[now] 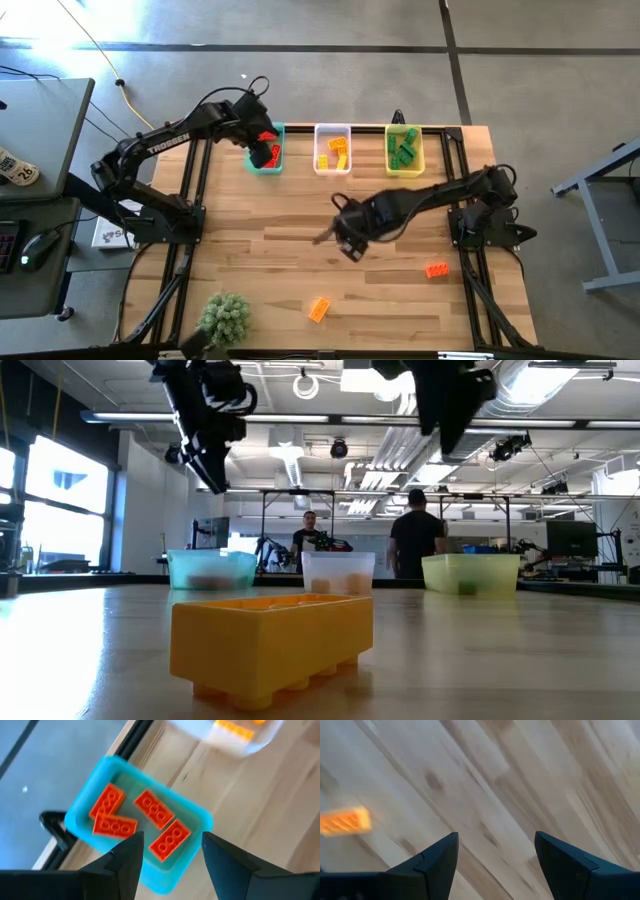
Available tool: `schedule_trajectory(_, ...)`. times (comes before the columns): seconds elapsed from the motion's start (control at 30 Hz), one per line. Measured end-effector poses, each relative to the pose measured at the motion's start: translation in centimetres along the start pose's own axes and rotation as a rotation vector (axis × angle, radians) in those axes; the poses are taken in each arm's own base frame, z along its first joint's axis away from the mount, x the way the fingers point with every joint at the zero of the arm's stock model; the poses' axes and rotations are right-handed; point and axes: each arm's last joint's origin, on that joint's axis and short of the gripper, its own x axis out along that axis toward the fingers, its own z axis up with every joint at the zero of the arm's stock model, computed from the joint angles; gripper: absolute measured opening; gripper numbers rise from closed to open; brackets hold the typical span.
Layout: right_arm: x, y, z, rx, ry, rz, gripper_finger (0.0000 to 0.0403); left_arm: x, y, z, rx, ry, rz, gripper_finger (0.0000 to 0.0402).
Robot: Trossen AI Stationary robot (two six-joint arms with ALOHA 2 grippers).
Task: Sort & place blocks by color
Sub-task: Put the orange game piece into the blue bin
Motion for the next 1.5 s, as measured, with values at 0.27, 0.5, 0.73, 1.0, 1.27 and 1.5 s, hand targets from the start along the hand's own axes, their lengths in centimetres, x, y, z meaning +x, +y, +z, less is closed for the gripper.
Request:
schedule_trajectory(0.27,2.7,0.6,-3.4,-0.122,0.153,-0.047,0.025,-1.1,-2.5,1.0,0.08,-0.052,-0.039,0.019)
schedule_trajectory(0.5,5.4,0.3,-6.4,-0.281,0.344,-0.05,0.025,-1.5,-4.7,1.0,0.109,-0.062,-0.079,0.019)
schedule_trajectory(0.73,7.7,-0.5,-9.5,-0.436,0.49,-0.091,0.025,-1.8,-6.5,0.9,0.06,-0.065,-0.113,0.0189)
schedule_trajectory(1.0,9.5,-1.8,-12.7,-0.599,0.611,-0.167,0.025,-2.2,-8.4,0.7,-0.013,-0.062,-0.151,0.0189)
schedule_trajectory(1.27,10.8,-2.6,-15.7,-0.761,0.686,-0.182,0.025,-2.5,-9.7,0.5,-0.076,-0.058,-0.175,0.019)
schedule_trajectory(1.5,11.3,-3.9,-18.0,-0.841,0.699,-0.213,0.025,-2.7,-10.3,0.4,-0.083,-0.063,-0.188,0.0189)
